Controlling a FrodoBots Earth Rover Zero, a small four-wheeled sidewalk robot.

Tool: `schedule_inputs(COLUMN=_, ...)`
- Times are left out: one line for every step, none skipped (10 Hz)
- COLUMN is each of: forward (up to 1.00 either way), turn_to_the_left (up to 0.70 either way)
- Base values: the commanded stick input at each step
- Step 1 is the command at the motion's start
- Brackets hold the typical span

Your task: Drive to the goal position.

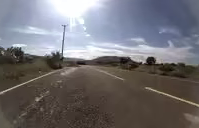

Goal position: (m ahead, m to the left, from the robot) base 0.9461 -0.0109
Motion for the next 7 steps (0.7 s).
schedule_inputs(forward=1.0, turn_to_the_left=0.0)
schedule_inputs(forward=1.0, turn_to_the_left=0.0)
schedule_inputs(forward=1.0, turn_to_the_left=0.0)
schedule_inputs(forward=1.0, turn_to_the_left=0.0)
schedule_inputs(forward=1.0, turn_to_the_left=0.0)
schedule_inputs(forward=1.0, turn_to_the_left=0.0)
schedule_inputs(forward=1.0, turn_to_the_left=0.0)
